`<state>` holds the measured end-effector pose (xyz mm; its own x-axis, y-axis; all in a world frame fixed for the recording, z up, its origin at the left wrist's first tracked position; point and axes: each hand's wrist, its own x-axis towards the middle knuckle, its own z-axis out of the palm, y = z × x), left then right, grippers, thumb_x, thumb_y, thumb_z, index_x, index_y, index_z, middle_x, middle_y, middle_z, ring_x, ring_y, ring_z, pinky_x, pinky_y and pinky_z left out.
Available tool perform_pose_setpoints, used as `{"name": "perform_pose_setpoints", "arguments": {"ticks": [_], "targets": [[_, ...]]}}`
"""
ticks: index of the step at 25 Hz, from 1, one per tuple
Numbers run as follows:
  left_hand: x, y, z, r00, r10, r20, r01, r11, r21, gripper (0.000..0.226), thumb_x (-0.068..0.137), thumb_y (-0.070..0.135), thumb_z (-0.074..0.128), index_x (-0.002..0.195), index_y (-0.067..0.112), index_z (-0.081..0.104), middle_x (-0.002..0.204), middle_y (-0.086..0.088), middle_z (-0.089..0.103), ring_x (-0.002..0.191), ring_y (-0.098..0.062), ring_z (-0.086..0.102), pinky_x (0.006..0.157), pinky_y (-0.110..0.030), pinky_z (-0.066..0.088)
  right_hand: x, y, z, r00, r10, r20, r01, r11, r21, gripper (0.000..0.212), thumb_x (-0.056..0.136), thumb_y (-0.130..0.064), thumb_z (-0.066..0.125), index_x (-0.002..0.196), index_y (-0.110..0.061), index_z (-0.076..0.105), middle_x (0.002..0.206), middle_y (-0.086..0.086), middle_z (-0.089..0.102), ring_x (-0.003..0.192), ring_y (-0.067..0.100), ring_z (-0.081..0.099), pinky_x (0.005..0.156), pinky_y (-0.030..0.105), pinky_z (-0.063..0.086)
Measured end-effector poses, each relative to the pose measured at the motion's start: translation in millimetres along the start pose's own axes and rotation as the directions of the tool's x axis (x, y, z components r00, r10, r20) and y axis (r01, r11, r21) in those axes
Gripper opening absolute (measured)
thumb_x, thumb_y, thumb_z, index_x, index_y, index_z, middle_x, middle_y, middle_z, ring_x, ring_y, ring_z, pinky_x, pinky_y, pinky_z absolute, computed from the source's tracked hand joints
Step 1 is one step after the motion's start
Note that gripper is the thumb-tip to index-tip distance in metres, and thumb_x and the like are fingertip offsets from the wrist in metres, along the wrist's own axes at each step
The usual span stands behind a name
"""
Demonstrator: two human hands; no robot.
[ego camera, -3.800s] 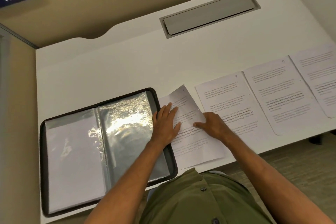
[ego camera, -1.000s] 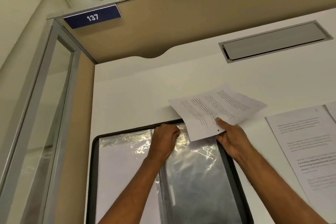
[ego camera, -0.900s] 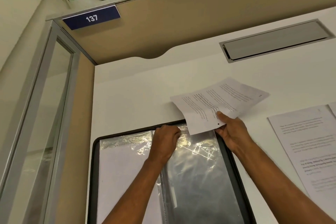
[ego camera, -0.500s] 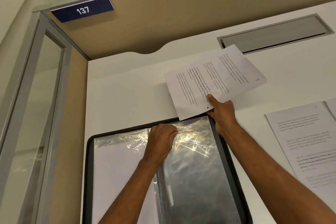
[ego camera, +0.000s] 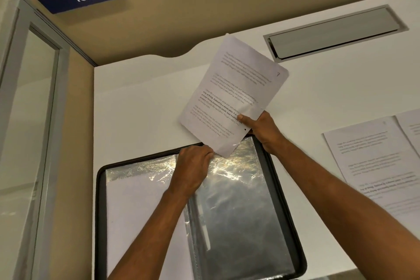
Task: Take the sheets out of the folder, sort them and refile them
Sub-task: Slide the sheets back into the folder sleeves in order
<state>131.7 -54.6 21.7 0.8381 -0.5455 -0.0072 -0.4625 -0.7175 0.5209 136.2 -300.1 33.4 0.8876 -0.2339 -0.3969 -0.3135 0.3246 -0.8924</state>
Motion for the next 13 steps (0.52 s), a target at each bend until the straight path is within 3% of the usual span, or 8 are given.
{"name": "perform_pose_setpoints", "arguments": {"ticks": [6, 13], "targets": [[4, 3, 2, 0.997, -0.069, -0.027, 0.070, 0.996, 0.054, 0.019, 0.104, 0.020, 0.048, 0.091, 0.024, 0.061, 0.083, 0.011, 0.062, 0.079, -0.016, 0.053, 0.080, -0.034, 0.030, 11, -10, -11, 0.978, 0.110, 0.179, -0.082, 0.984, -0.158, 0.035, 0.096, -0.007, 0.071, 0.130, -0.016, 0.064, 0.115, -0.002, 0.078, 0.105, 0.020, 0.075, 0.080, 0.035, 0.064], [10, 1, -1, 0.988, -0.149, -0.027, 0.148, 0.988, -0.037, 0.021, 0.107, 0.028, 0.046, 0.097, 0.030, 0.064, 0.092, 0.018, 0.063, 0.087, -0.009, 0.051, 0.080, -0.031, 0.019, 25, -21, -20, 0.904, 0.267, 0.333, -0.156, 0.933, -0.325, 0.029, 0.096, -0.006, 0.069, 0.121, -0.021, 0.066, 0.109, -0.004, 0.080, 0.100, 0.017, 0.077, 0.073, 0.029, 0.063]]}}
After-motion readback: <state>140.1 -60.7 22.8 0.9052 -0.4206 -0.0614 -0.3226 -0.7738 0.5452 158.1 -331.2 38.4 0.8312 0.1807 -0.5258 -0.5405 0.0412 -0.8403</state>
